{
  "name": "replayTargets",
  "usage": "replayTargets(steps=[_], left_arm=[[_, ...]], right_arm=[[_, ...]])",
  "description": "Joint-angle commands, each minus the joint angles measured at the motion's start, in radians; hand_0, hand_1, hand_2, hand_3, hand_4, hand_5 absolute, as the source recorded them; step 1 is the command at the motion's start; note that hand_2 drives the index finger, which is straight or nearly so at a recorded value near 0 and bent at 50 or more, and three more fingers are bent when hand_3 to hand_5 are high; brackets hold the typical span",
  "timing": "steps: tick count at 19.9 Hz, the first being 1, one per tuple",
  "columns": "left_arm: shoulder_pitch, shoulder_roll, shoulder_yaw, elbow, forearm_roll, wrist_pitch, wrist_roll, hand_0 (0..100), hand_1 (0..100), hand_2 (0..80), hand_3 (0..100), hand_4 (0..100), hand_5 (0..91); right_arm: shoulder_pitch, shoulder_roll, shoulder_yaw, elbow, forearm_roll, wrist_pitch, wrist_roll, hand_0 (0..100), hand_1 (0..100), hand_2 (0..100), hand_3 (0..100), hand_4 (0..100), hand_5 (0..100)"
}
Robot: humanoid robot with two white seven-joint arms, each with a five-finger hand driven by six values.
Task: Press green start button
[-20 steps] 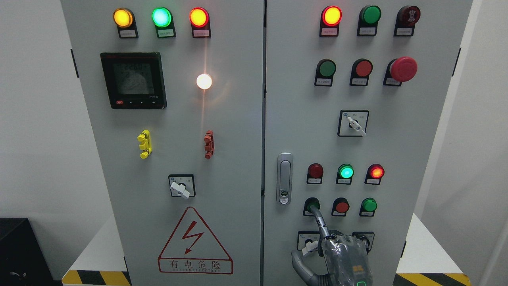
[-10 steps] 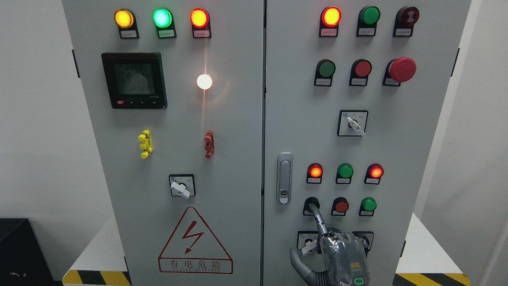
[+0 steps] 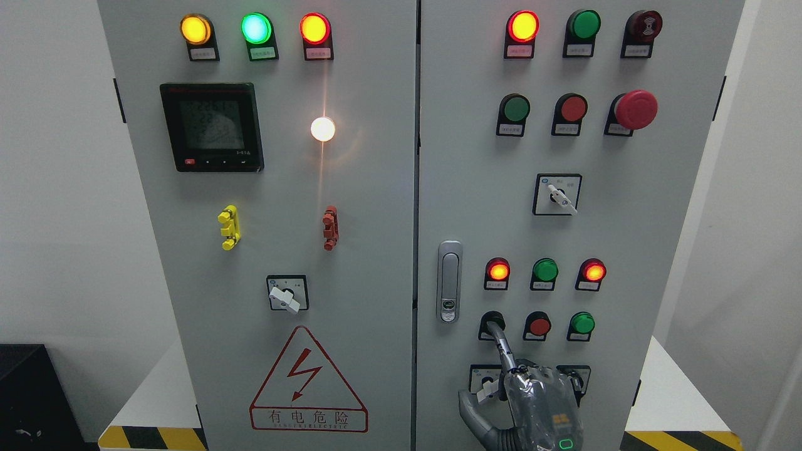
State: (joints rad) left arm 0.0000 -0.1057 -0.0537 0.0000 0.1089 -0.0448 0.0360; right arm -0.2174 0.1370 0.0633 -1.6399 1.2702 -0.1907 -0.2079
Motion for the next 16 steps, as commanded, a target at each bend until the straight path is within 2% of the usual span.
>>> replayTargets(steps=[1,5,9,12,14,16], left_arm=[[-0.023,0.0,0.0,-0.028,0.0,0.0,-0.001,12,56,0.0,0,0,0.0],[-0.023,0.0,0.0,-0.028,0.0,0.0,-0.001,12,56,0.0,0,0,0.0],[-0.023,0.0,0.0,-0.028,0.0,0.0,-0.001,12,56,0.0,0,0,0.0],[-0.023,0.0,0.0,-0.028,0.0,0.0,-0.001,12,56,0.0,0,0,0.0],[-0.023,0.0,0.0,-0.028,0.0,0.0,-0.001,12,56,0.0,0,0,0.0],[-0.023,0.0,0.0,-0.028,0.0,0.0,-0.001,12,56,0.0,0,0,0.0]], right_arm=[[0.018,0.006,0.001,-0.06,-0.04,-0.024,-0.005,51,40,1,86,83,100],[0.045,0.006,0.001,-0.103,-0.075,-0.03,0.013,55,41,3,85,81,97],[0.079,0.006,0.001,-0.156,-0.113,-0.038,0.013,54,40,3,84,80,93],[0.113,0.006,0.004,-0.207,-0.162,-0.036,0.015,51,39,3,77,78,87],[0.136,0.006,0.019,-0.239,-0.204,-0.03,0.021,49,39,2,72,72,82],[0.156,0.006,0.02,-0.268,-0.254,-0.024,0.031,46,35,0,53,56,65]])
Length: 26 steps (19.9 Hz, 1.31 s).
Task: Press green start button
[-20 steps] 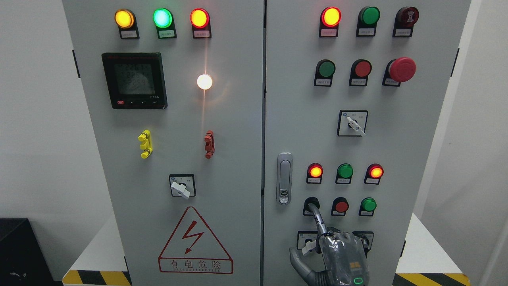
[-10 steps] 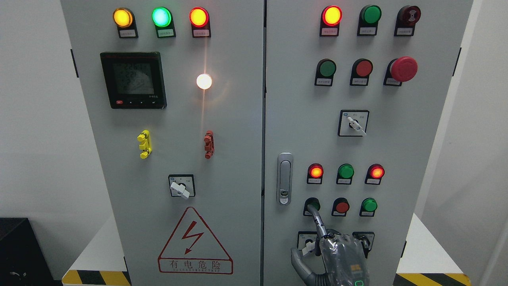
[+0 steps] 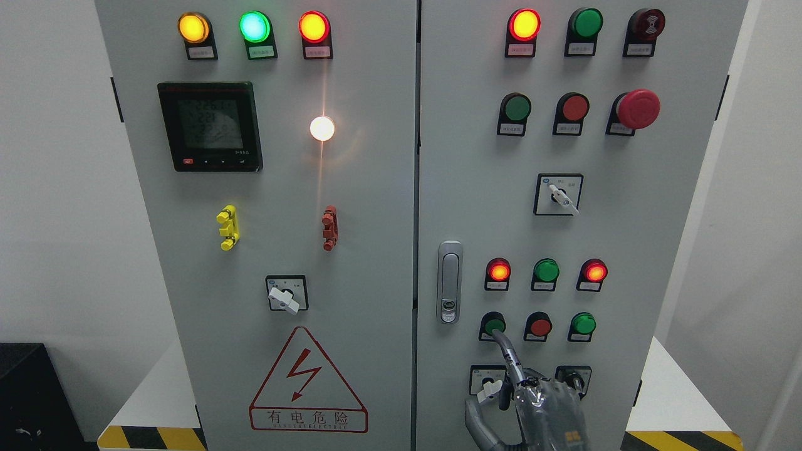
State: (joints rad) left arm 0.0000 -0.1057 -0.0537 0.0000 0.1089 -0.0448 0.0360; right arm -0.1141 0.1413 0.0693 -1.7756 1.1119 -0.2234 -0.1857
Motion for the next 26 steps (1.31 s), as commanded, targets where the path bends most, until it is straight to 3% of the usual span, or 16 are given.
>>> replayTargets(steps=[1,3,5,6,14,18,21,26], left_arm=[[-0.023,0.0,0.0,-0.028,0.0,0.0,-0.001,12,56,0.0,0,0,0.0],[-0.023,0.0,0.0,-0.028,0.0,0.0,-0.001,12,56,0.0,0,0,0.0],[-0.023,0.0,0.0,-0.028,0.0,0.0,-0.001,12,56,0.0,0,0,0.0],[-0.023,0.0,0.0,-0.028,0.0,0.0,-0.001,12,56,0.0,0,0,0.0],[-0.023,0.0,0.0,-0.028,0.0,0.0,-0.001,12,56,0.0,0,0,0.0],[-0.023,0.0,0.0,-0.028,0.0,0.0,-0.001,12,56,0.0,0,0,0.0],[-0.023,0.0,0.0,-0.028,0.0,0.0,-0.001,12,56,0.0,0,0,0.0],[-0.023,0.0,0.0,-0.028,0.0,0.0,-0.001,12,56,0.0,0,0,0.0]], right_arm=[[0.062,0.001,0.014,-0.145,-0.121,0.012,0.009,43,35,0,51,55,63],[0.086,0.001,0.012,-0.174,-0.171,0.035,0.011,24,30,0,38,42,49],[0.111,0.001,0.012,-0.205,-0.223,0.047,0.015,4,28,0,33,38,44],[0.122,0.001,0.012,-0.217,-0.253,0.05,0.017,0,27,0,30,35,42],[0.182,0.001,0.018,-0.275,-0.615,0.079,0.103,0,15,0,18,15,15],[0.183,0.001,0.017,-0.285,-0.661,0.099,0.107,0,13,0,14,12,9],[0.188,0.001,0.017,-0.289,-0.711,0.102,0.143,0,12,0,12,9,5],[0.188,0.001,0.018,-0.289,-0.768,0.131,0.161,0,11,0,9,5,0]])
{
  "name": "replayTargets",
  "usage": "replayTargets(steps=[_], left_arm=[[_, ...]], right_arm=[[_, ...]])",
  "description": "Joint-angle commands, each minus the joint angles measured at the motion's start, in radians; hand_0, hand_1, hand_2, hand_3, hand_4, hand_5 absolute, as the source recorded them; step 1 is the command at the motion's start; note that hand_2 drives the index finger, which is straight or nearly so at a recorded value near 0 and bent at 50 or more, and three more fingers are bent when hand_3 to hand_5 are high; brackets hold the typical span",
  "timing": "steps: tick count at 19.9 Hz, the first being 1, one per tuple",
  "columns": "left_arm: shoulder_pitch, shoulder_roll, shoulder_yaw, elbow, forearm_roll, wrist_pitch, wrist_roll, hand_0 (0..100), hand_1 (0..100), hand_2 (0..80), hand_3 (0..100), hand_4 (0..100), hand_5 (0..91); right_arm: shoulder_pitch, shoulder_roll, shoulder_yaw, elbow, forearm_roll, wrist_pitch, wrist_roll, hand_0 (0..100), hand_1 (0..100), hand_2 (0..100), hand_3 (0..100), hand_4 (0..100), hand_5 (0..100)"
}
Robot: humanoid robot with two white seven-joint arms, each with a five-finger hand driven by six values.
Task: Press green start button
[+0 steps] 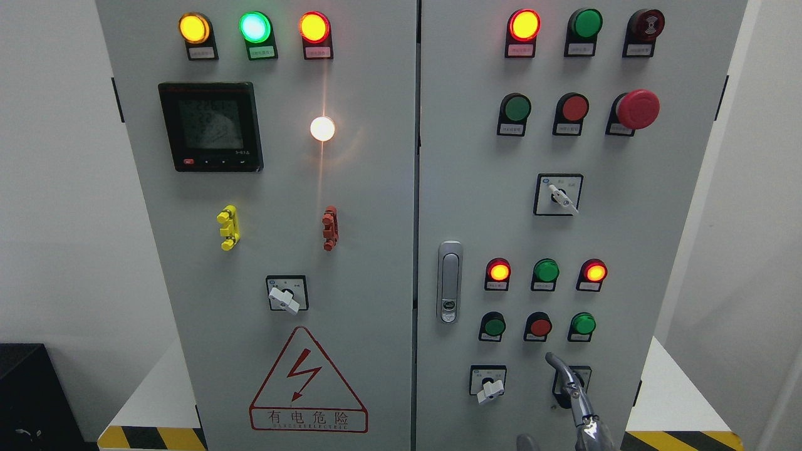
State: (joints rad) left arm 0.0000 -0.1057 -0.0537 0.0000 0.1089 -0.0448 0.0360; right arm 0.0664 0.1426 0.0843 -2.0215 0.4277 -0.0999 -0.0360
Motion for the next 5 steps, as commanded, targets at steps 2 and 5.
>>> replayTargets(steps=[2,5], left_arm=[[-0.023,0.0,0.0,-0.028,0.0,0.0,-0.001,12,56,0.0,0,0,0.0],[-0.023,0.0,0.0,-0.028,0.0,0.0,-0.001,12,56,0.0,0,0,0.0]], right_arm=[[0.007,0.0,0.003,-0.043,-0.092,0.008,0.013,0,11,0,9,5,0],[0.009,0.0,0.008,-0.043,-0.099,0.009,0.013,0,10,0,8,5,0]])
